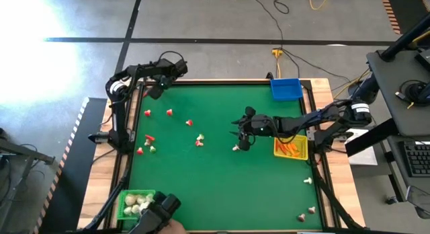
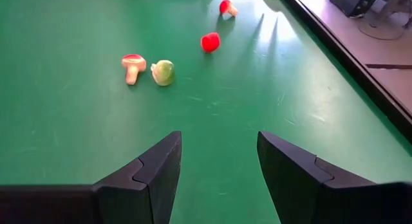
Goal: Sort produce into baskets
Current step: Adjust the green bin on the table
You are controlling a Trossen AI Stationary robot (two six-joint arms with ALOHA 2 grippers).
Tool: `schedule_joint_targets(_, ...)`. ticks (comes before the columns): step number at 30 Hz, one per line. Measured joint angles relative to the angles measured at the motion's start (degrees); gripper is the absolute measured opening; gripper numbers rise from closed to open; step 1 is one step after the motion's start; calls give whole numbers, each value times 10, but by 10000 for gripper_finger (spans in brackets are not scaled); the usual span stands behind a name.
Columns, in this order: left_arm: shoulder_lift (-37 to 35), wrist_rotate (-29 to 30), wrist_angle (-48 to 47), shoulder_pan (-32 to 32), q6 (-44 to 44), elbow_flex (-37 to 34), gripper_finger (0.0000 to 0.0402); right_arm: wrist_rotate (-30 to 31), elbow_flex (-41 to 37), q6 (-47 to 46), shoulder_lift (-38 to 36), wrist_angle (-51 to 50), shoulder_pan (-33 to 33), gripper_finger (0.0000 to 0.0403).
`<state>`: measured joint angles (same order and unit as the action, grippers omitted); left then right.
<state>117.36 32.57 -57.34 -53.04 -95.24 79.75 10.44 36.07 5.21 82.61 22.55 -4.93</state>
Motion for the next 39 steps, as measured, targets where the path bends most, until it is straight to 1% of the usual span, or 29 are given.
schedule_joint_targets(4,0,28,4,1,-17,-5,117,-1,0,0,0,1,-1,196)
schedule_joint_targets(13,-1,43,3,2,-32,-5,117,-4,0,3,0,7,-4,196)
schedule_joint_targets(17,-1,46,-33,8,-54,-2,117,-4,0,9,0,21,-4,196)
schedule_joint_targets(20,-2,67,-61,21,-60,0,117,-4,0,19,0,32,-5,196)
schedule_joint_targets(23,-8,86,-76,37,-47,-2,117,-8,0,22,0,43,-8,196)
schedule_joint_targets(26,-20,91,-94,46,-29,-3,117,-40,0,22,0,56,-15,196)
schedule_joint_targets(28,-35,97,-102,49,10,-4,117,-60,0,23,0,64,-18,196)
schedule_joint_targets(30,-57,103,-102,52,84,-4,116,-64,0,22,0,69,-18,196)
schedule_joint_targets(31,-67,106,-102,52,137,-2,115,-64,0,21,0,70,-18,196)
schedule_joint_targets(33,-82,104,-102,54,277,1,110,-64,0,20,0,70,-18,196)
schedule_joint_targets(34,-89,92,-102,54,359,2,106,-64,0,20,0,70,-18,196)
schedule_joint_targets(36,-97,40,-116,55,496,3,92,-64,0,19,0,72,-18,196)
schedule_joint_targets(37,-98,12,-128,54,548,3,83,-64,0,16,0,74,-18,196)
schedule_joint_targets(39,-97,-22,-152,54,603,3,64,-64,0,5,0,83,-18,196)
